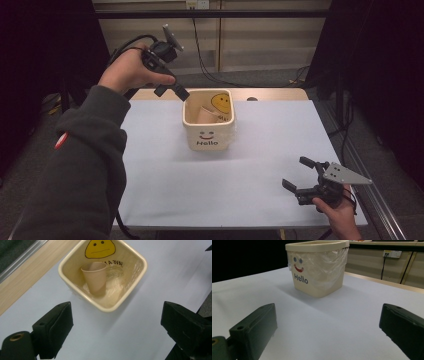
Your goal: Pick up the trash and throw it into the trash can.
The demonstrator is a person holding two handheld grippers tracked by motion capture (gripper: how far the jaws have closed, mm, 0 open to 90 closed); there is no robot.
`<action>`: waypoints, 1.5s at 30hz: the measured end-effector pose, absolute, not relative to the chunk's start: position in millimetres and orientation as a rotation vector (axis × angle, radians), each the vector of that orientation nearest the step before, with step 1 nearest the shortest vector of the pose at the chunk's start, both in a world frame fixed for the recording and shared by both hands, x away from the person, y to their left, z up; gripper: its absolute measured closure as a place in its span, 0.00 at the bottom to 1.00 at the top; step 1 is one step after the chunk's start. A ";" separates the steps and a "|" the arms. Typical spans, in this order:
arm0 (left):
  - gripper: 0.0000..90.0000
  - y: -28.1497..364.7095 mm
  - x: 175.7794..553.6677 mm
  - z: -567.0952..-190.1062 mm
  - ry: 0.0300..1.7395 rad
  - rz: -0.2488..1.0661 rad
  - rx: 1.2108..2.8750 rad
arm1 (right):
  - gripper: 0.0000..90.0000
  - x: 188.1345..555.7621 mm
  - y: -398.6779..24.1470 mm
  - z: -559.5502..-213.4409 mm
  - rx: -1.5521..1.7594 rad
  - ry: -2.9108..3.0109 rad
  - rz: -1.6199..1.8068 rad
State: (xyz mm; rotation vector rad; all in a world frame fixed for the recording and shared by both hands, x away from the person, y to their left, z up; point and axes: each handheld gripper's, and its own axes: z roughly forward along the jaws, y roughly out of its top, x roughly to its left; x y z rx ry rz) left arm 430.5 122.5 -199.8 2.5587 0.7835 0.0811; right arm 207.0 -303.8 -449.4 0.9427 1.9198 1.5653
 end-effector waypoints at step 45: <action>0.05 245.4 275.0 -438.1 0.769 0.277 1.857 | 0.01 205.9 -300.1 -448.2 0.927 1.929 1.549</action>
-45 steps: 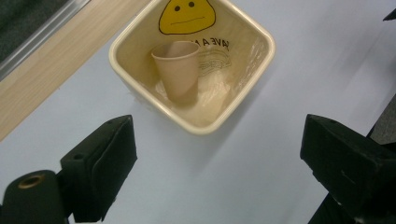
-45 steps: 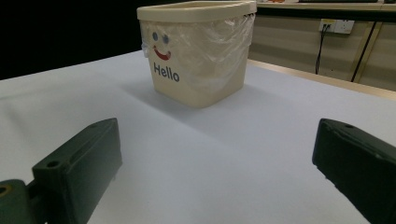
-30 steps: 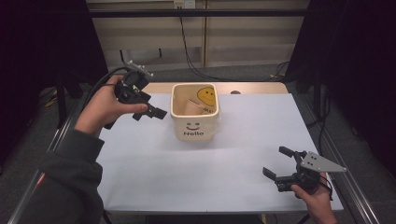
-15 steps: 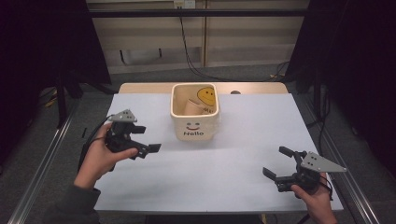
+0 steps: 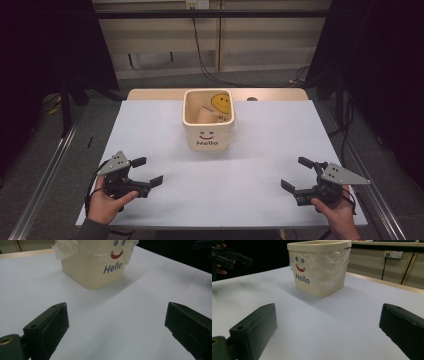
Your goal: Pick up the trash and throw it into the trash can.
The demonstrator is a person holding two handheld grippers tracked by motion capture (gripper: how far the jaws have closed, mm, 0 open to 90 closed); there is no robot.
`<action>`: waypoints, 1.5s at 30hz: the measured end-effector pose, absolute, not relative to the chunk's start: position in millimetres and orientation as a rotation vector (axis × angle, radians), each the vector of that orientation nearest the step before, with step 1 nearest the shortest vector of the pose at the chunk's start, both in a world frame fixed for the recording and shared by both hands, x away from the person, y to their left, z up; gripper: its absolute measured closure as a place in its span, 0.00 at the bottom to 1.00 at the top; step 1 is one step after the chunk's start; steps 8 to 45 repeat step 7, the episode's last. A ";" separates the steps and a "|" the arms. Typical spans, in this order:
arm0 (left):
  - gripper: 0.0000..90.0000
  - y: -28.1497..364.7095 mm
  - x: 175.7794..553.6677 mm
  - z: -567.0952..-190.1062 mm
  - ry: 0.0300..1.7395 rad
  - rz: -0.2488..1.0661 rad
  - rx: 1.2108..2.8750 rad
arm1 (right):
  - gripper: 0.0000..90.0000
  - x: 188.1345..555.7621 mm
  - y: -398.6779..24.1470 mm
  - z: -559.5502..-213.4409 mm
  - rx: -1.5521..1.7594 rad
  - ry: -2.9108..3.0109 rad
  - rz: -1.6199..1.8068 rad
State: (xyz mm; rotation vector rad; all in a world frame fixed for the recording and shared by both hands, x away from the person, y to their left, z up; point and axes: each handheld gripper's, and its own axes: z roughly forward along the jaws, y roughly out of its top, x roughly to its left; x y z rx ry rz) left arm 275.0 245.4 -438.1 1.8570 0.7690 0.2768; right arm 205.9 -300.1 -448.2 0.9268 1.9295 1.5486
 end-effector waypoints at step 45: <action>0.04 245.9 271.8 -442.2 0.745 0.288 1.843 | 0.01 206.2 -300.3 -448.4 0.926 1.929 1.547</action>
